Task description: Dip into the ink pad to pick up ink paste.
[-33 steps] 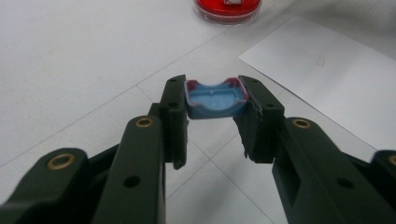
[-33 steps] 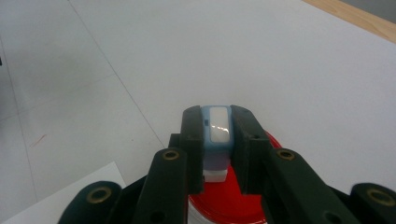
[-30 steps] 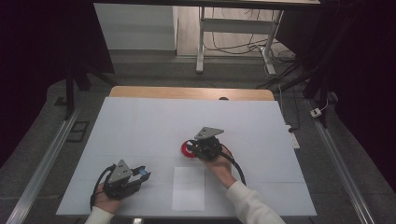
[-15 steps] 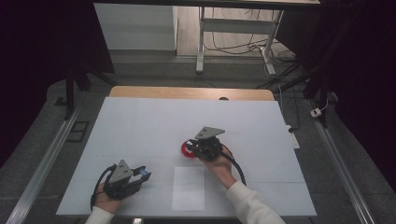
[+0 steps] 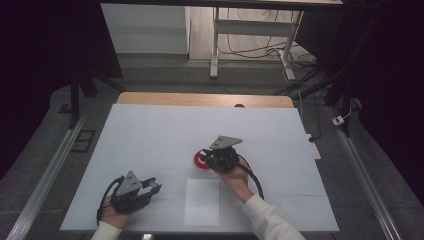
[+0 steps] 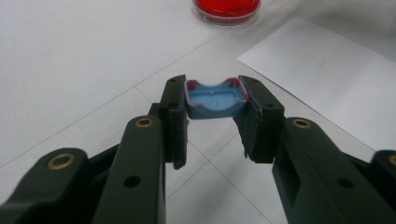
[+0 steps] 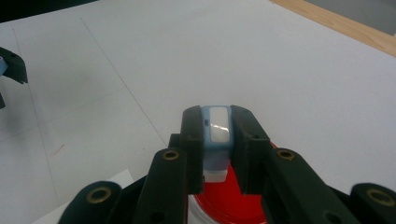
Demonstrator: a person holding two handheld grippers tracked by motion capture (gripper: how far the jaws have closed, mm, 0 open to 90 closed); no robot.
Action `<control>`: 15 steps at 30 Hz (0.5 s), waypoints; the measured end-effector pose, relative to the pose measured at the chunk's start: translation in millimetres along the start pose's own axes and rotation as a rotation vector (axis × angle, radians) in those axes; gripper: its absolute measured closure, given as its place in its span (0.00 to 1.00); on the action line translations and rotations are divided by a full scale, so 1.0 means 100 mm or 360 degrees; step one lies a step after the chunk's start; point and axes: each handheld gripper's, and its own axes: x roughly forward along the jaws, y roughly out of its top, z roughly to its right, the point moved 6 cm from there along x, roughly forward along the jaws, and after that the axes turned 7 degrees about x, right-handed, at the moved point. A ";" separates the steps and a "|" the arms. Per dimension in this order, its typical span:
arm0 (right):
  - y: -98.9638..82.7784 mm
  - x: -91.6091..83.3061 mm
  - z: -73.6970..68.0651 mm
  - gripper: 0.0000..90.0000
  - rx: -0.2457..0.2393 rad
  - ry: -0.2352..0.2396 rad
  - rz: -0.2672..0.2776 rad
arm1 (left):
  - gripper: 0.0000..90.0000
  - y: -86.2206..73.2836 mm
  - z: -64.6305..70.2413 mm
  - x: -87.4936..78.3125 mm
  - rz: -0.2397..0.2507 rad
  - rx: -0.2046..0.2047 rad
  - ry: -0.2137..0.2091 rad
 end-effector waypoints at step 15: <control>0.01 -0.07 -0.02 0.83 0.0011 0.0013 0.0014 | 0.72 0.01 0.00 -0.01 0.0006 -0.0004 0.0000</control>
